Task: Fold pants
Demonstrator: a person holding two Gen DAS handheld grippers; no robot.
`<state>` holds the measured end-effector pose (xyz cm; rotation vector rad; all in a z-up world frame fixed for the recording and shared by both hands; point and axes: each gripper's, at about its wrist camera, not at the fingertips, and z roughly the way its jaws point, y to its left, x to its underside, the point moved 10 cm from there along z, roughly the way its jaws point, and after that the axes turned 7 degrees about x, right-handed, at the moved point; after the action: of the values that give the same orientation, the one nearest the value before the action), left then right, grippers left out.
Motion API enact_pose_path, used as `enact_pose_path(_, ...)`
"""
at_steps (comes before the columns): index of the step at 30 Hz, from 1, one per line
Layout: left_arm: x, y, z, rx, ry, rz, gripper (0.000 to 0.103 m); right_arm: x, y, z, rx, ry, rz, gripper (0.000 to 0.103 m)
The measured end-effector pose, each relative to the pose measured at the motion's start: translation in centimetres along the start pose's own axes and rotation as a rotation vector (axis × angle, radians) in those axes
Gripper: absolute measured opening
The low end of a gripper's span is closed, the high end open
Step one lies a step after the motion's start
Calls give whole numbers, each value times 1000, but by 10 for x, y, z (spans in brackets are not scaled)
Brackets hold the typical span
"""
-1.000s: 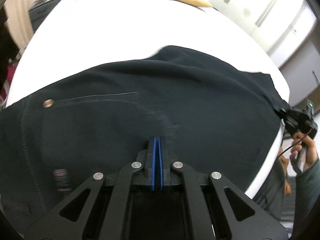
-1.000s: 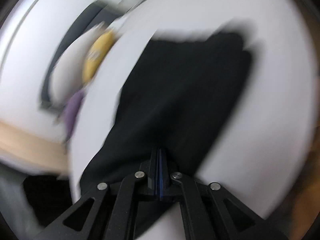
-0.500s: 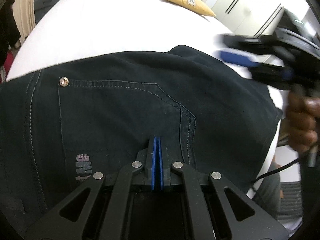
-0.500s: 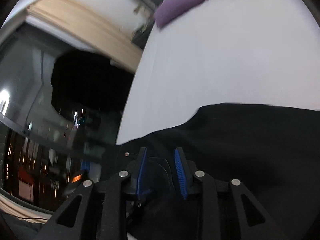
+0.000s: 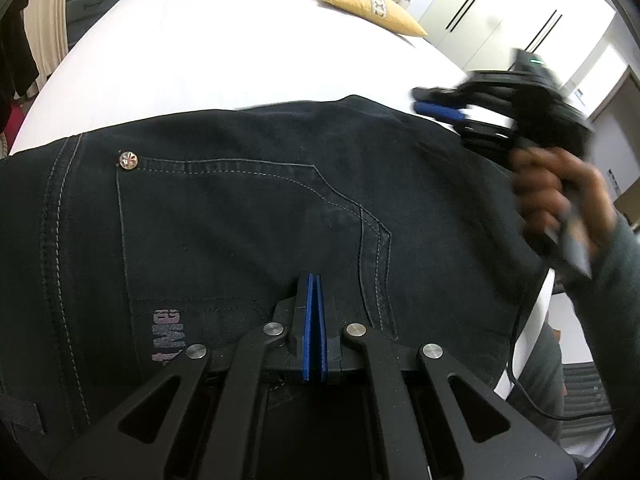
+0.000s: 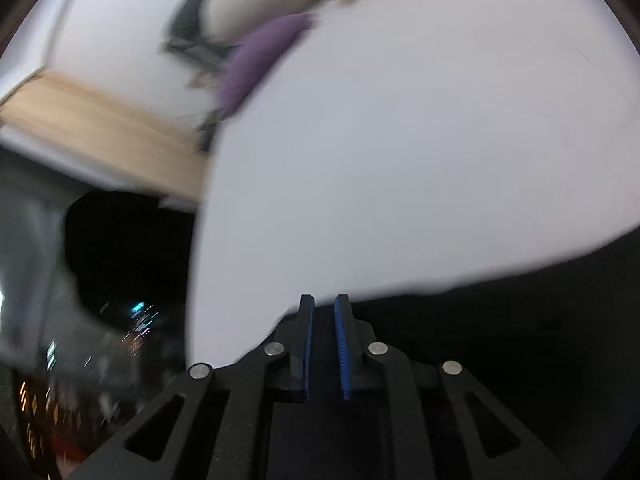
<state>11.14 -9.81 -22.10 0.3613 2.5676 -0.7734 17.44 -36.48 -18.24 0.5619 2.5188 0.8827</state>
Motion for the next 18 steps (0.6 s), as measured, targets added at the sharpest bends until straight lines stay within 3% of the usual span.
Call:
enact_pose_path(2,2,-5,3,-9,0,-2,2,30,10,-7,-63,51,-31,37)
enact_pose_path(4,4,-11,7,-19,-1,4,2,60,-2,-12,-39,92,-56,39)
enact_pose_path(5,6,-14,7,-29,-1,13,2,75,-24,-16,-1,101,-30,35)
enact_pose_path(6,7,-17,8,-36,0,19,2,74,-37,-21,-15,91,10,15)
enact_pose_path(8,9,-24,9,-49,0,31,2,80,-79,-49,-37,32,147,0)
enact_pose_path(10,7,-29,9,-57,-1,35,2,73,-124,-89,-33,-70,246,0)
enact_pose_path(18,12,-48,17,-93,-1,58,2,50,-290,-248,148,-441,530,0)
